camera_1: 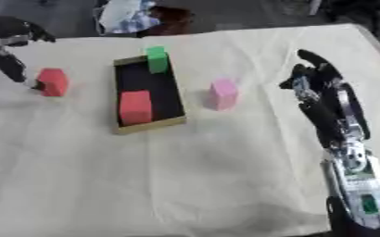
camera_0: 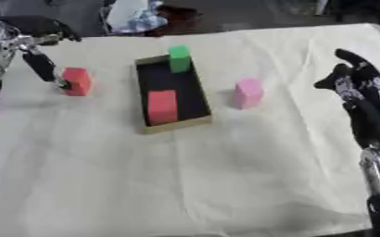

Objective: Pick up objects on the table and place them in the box.

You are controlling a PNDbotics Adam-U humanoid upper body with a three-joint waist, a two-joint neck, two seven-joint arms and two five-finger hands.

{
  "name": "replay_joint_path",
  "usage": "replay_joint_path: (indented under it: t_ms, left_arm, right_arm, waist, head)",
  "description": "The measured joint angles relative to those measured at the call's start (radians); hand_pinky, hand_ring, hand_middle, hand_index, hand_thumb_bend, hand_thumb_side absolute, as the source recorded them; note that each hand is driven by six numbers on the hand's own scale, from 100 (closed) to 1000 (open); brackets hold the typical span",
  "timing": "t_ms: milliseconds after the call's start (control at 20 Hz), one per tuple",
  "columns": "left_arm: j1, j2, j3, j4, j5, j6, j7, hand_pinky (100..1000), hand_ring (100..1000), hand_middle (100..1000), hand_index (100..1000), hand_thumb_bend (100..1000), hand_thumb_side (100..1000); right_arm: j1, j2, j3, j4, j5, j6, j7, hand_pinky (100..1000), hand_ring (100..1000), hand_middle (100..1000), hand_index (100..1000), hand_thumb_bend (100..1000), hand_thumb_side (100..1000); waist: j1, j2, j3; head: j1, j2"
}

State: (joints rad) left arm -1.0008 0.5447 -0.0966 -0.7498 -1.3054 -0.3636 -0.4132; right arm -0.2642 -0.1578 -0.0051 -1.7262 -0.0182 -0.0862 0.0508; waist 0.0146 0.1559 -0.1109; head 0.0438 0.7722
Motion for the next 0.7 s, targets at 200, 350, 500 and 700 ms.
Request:
replay_joint_path:
  t_ms: [200, 350, 500, 700]
  left_arm:
    - [-0.002, -0.018, 0.031, 0.057, -0.051, 0.022, 0.077, 845, 813, 808, 912, 609, 248]
    - [-0.002, -0.028, 0.046, 0.092, -0.068, 0.046, 0.116, 841, 806, 799, 904, 588, 241]
    - [-0.002, -0.035, 0.055, 0.12, -0.08, 0.069, 0.138, 827, 795, 791, 897, 558, 247]
    - [0.004, -0.045, 0.061, 0.149, -0.09, 0.094, 0.151, 806, 771, 772, 887, 525, 256]
  right_arm:
    - [-0.005, -0.003, 0.0, 0.001, -0.001, -0.001, 0.002, 717, 578, 465, 866, 100, 505]
    - [-0.009, -0.005, 0.002, 0.004, -0.002, 0.0, 0.004, 717, 578, 465, 866, 100, 509]
    - [-0.01, -0.005, 0.006, 0.007, -0.006, 0.0, 0.006, 717, 578, 465, 866, 100, 509]
    - [-0.014, -0.005, 0.006, 0.007, -0.01, -0.002, 0.008, 717, 578, 465, 866, 100, 510]
  waist:
    - [0.0, 0.008, -0.009]
    - [0.0, 0.013, -0.014]
    - [0.0, 0.018, -0.018]
    - [0.0, 0.022, -0.018]
  head:
    - [0.0, 0.0]
    - [0.0, 0.0]
    - [0.003, 0.0]
    - [0.007, 0.0]
